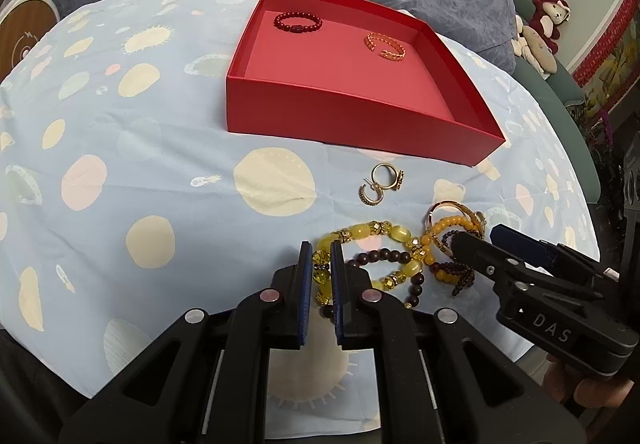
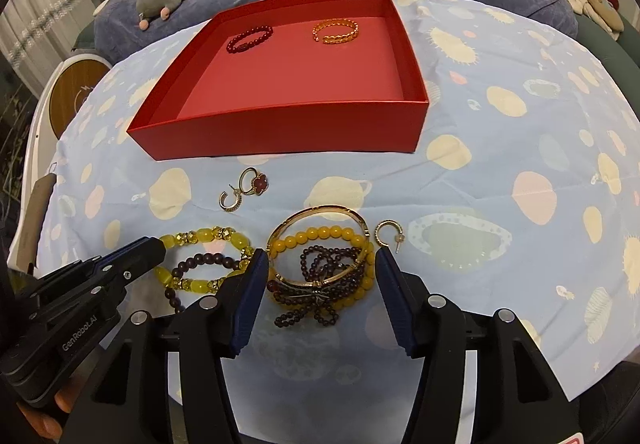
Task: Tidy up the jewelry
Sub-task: 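Grasp the yellow bead bracelet with the left gripper while the right grasps the gold bangle, then carry both bracelets into the red box and open both grippers, then withdraw and grasp the dark wooden bead bracelet with the left gripper, then grasp the dark garnet bead strand with the right gripper while the left lifts its bracelet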
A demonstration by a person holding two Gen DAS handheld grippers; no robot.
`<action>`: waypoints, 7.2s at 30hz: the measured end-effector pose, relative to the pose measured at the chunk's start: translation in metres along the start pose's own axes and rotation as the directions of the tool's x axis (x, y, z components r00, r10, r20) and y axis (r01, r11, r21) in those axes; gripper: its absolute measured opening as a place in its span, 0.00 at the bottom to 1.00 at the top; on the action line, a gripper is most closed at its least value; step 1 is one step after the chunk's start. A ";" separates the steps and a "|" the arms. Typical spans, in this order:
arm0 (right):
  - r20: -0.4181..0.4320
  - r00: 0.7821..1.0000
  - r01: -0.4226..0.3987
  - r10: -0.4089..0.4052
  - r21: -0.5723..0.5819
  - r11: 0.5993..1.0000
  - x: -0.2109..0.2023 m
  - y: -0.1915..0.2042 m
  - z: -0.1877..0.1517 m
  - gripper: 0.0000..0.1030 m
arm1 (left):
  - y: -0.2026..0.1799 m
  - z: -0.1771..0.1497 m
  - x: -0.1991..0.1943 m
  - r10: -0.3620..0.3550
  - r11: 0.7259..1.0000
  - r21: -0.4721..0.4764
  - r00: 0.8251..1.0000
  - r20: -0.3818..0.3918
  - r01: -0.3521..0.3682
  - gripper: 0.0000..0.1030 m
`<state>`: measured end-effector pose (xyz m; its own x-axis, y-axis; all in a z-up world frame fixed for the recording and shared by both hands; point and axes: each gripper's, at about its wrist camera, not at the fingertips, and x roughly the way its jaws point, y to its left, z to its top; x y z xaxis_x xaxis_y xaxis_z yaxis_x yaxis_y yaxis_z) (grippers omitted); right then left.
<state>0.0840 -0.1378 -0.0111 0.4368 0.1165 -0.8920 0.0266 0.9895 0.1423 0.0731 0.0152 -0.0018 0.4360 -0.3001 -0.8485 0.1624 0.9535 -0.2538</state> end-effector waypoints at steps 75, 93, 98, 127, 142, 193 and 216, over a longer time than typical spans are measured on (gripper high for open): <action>0.014 1.000 0.023 -0.022 -0.058 0.998 0.031 0.002 0.027 0.56 | -0.009 0.013 0.008 -0.051 0.999 -0.003 0.997 -0.052 0.051 0.09; 0.138 0.990 -0.036 0.035 0.005 0.999 -0.037 -0.031 0.041 0.56 | -0.048 0.065 -0.048 -0.153 0.985 0.086 0.987 0.042 0.149 0.09; 0.172 0.984 -0.049 0.051 -0.013 0.999 -0.047 -0.034 0.068 0.56 | -0.063 0.104 -0.058 -0.170 0.979 0.125 0.982 0.085 0.159 0.09; 0.044 0.999 -0.019 0.022 -0.075 0.997 0.083 0.002 0.181 0.56 | 0.020 0.200 0.078 -0.024 0.999 0.022 0.999 0.047 0.023 0.12; 0.122 0.992 -0.019 0.022 -0.029 0.999 0.017 -0.011 0.147 0.58 | -0.004 0.170 0.021 -0.005 0.997 0.071 0.991 0.135 -0.004 0.38; 0.009 1.000 -0.019 0.019 0.030 0.999 -0.015 -0.006 -0.037 0.51 | -0.012 -0.031 0.003 0.033 0.995 0.094 0.999 0.036 -0.036 0.07; 0.032 0.998 -0.054 0.052 0.091 0.994 -0.023 -0.030 -0.032 0.03 | -0.011 -0.029 -0.001 -0.006 0.998 0.066 1.000 0.021 0.005 0.07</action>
<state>0.0444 -0.1672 -0.0089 0.4660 0.1647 -0.8693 0.0847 0.9697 0.2291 0.0450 0.0054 -0.0121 0.4532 -0.3062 -0.8372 0.2224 0.9483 -0.2264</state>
